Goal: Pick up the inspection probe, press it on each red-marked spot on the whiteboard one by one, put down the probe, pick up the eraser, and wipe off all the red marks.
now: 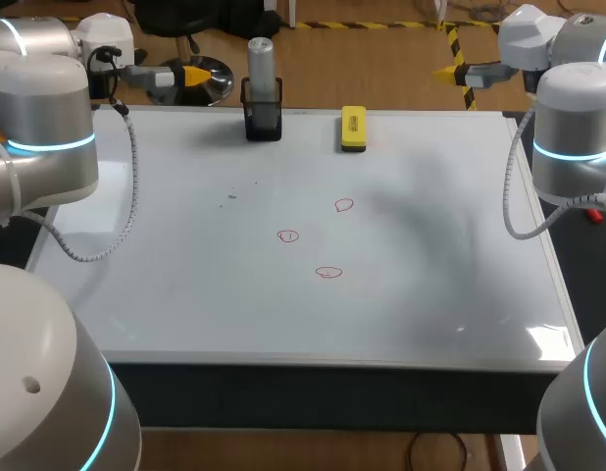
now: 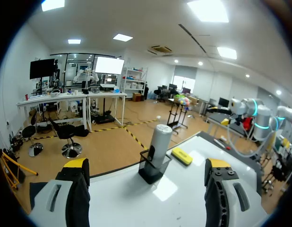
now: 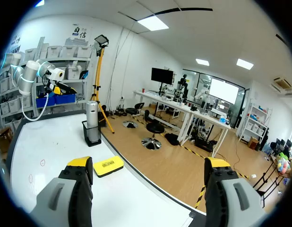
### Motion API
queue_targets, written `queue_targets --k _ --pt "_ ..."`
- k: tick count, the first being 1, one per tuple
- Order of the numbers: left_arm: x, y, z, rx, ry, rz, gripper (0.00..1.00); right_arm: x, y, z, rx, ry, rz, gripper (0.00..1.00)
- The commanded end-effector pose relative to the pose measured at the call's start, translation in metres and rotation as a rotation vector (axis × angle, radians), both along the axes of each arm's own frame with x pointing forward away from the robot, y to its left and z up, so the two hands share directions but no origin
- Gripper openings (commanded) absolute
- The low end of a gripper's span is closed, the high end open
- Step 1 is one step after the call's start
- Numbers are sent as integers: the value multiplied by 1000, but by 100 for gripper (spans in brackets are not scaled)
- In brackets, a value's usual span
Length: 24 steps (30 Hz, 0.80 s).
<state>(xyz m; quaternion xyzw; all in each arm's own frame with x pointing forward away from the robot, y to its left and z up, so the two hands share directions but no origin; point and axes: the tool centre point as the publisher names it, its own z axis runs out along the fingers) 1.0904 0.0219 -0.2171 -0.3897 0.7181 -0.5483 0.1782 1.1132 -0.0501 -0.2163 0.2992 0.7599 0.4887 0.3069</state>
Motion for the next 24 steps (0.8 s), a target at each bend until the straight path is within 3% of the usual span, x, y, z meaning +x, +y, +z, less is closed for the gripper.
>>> queue_targets --k 1,9,16,24 --pt "1 1 -1 -20 -19 -37 100 0 0 0 -2 3 0 100" --pt "24 0 9 -56 -107 -197 100 0 0 0 -2 3 0 100" --pt "52 -9 14 -128 -201 -425 100 0 0 0 -2 3 0 100" --pt "75 -21 15 -177 -258 -570 100 0 0 0 -2 3 0 100"
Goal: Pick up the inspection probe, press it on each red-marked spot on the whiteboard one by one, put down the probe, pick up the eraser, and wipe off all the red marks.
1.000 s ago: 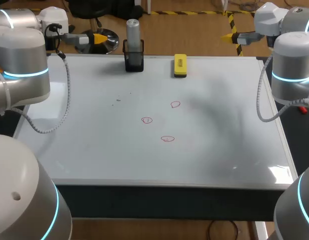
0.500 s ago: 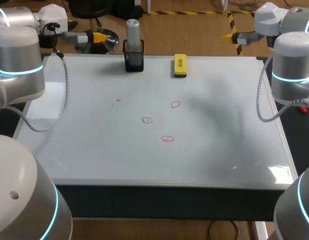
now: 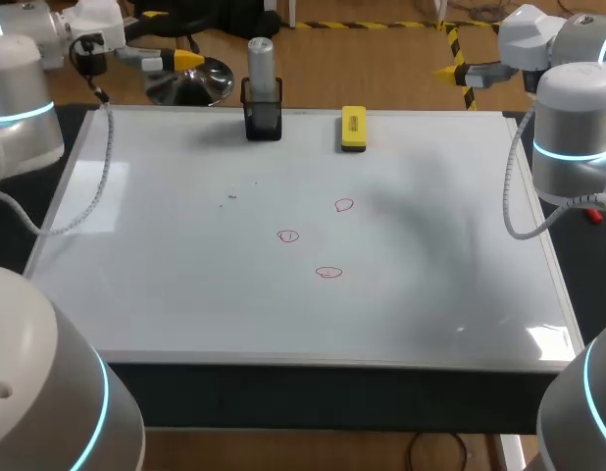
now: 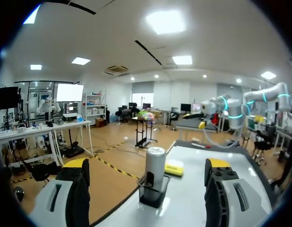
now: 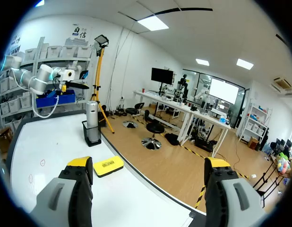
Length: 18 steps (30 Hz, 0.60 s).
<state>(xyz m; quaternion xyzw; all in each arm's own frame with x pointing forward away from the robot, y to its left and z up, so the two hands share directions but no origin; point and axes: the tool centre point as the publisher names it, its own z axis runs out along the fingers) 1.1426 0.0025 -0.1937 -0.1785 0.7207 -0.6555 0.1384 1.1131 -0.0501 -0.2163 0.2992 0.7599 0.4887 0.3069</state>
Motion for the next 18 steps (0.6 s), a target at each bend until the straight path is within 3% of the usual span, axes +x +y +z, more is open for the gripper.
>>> queue_targets --k 1,8,18 --pt "26 -4 -9 -50 -6 -194 100 0 0 0 -2 3 0 100" --pt "39 -20 -7 -50 -47 -249 100 0 0 0 -2 3 0 100" --pt "37 -47 -14 -57 -32 -260 100 0 0 0 -2 3 0 100"
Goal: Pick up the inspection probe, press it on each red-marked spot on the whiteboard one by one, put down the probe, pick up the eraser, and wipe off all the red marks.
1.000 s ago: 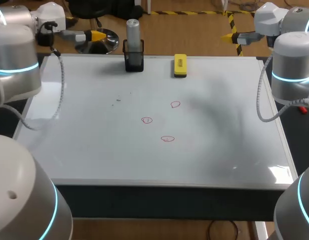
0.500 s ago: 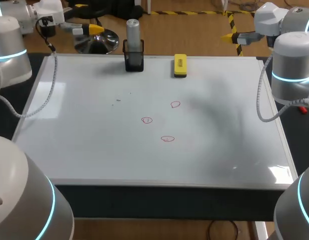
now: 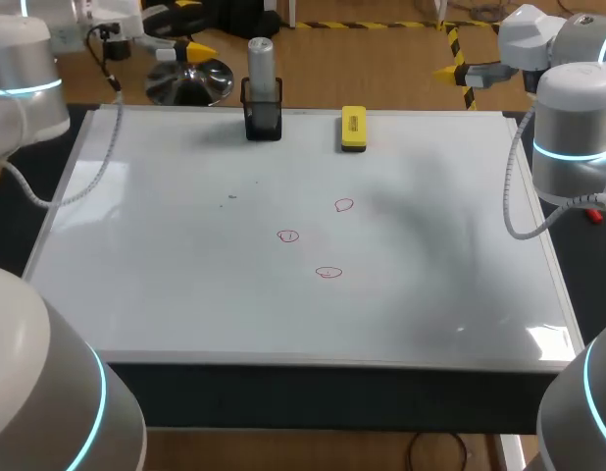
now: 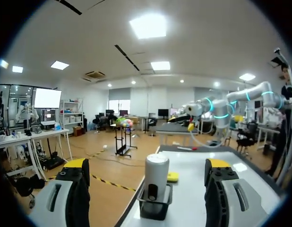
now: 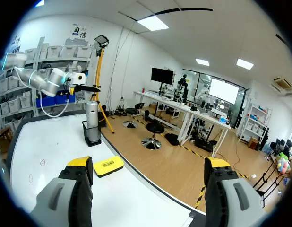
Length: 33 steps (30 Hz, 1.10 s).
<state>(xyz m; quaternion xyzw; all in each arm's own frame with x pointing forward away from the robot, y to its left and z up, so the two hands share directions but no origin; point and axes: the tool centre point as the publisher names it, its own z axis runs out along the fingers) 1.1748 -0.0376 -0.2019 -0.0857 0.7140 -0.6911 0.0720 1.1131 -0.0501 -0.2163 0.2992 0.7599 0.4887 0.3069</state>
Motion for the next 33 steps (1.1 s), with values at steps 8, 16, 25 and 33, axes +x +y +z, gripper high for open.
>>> queue_targets --k 8,16,25,33 --pt "1 -25 -16 -30 24 -23 100 0 0 0 -2 3 0 100" --pt "-3 -40 -24 -30 39 8 100 0 0 0 -2 3 0 100" --pt "-6 -52 -36 -27 47 -8 100 0 0 0 -2 3 0 100" --pt "-8 -60 -46 -61 35 -43 100 0 0 0 -2 3 0 100"
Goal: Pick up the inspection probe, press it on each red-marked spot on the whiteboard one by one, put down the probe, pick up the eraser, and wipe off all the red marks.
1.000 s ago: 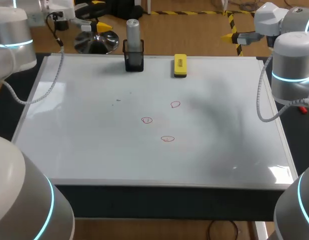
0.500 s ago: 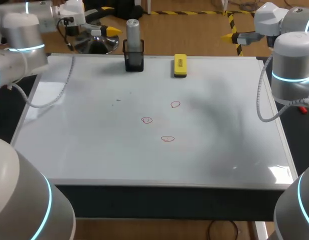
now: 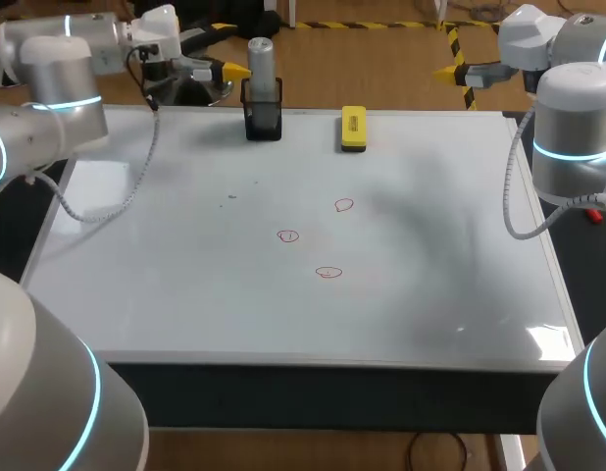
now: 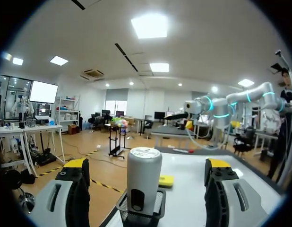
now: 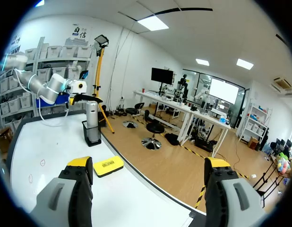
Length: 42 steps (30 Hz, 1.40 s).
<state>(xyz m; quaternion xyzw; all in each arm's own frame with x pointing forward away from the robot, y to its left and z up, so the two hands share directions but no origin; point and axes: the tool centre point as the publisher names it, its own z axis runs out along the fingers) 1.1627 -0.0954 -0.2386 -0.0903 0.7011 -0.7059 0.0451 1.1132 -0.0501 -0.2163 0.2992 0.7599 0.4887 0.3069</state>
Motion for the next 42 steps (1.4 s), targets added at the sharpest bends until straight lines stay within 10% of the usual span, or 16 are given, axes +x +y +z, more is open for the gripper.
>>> queue_targets --k 1,42 --pt "3 -4 -11 -28 -7 -23 100 0 0 0 -2 3 0 100" --pt "11 -46 -52 0 54 -102 100 0 0 0 -2 3 0 100"
